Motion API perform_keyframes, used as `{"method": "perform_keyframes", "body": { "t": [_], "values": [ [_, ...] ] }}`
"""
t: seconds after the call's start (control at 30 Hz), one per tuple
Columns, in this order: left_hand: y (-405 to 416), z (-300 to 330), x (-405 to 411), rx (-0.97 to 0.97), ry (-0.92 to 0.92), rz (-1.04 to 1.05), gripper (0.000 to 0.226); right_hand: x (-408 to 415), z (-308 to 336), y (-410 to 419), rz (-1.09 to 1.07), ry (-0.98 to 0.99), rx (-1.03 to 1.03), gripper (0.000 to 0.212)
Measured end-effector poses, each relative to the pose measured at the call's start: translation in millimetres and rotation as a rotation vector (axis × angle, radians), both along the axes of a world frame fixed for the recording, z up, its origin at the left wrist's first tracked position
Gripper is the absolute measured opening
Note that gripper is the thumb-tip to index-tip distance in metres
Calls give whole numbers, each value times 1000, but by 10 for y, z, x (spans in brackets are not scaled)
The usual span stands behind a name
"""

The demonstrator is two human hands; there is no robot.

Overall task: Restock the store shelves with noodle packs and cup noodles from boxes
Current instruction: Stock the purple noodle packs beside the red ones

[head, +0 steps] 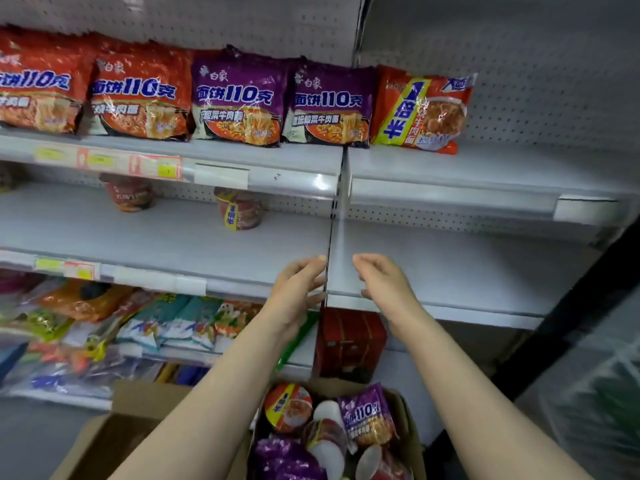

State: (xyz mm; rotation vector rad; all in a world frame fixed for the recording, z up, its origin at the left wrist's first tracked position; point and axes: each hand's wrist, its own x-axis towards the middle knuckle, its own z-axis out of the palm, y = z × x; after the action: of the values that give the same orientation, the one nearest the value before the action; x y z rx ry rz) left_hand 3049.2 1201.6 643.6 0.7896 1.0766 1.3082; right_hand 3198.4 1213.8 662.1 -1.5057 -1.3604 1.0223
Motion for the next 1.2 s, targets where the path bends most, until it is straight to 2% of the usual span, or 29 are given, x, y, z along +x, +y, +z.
{"method": "perform_keyframes", "body": {
  "t": [0.17,0.23,0.33,0.43,0.57,0.63,0.87,1.0,1.1,1.2],
  "values": [
    [-215,-572,131,-152,-9,35,11,186,-538,-163,-19,-26,-120,9],
    [-350,-853,163,-234,-4,40,6,231,-796,-268,-22,-47,-193,16],
    [-493,-1219,158,-342,10,31,7,265,-1121,-413,-27,-90,-290,43],
    [-598,-1602,113,-454,33,11,12,318,-1485,-496,-31,-146,-371,48],
    [-699,-2132,52,-597,51,51,12,335,-2041,-542,6,-220,-542,37],
    [-763,-2392,11,-646,69,54,11,322,-2346,-550,5,-224,-591,40],
    [-906,-3170,-154,-859,85,15,33,240,-3268,-690,2,-198,-836,37],
    [-884,-3439,-227,-899,101,23,40,190,-3588,-715,26,-294,-890,39],
    [-858,-3594,-274,-932,101,24,38,76,-3781,-700,32,-263,-887,32],
    [-777,-3777,-367,-961,89,40,46,-82,-3937,-631,77,-257,-843,32]
  ]
}}
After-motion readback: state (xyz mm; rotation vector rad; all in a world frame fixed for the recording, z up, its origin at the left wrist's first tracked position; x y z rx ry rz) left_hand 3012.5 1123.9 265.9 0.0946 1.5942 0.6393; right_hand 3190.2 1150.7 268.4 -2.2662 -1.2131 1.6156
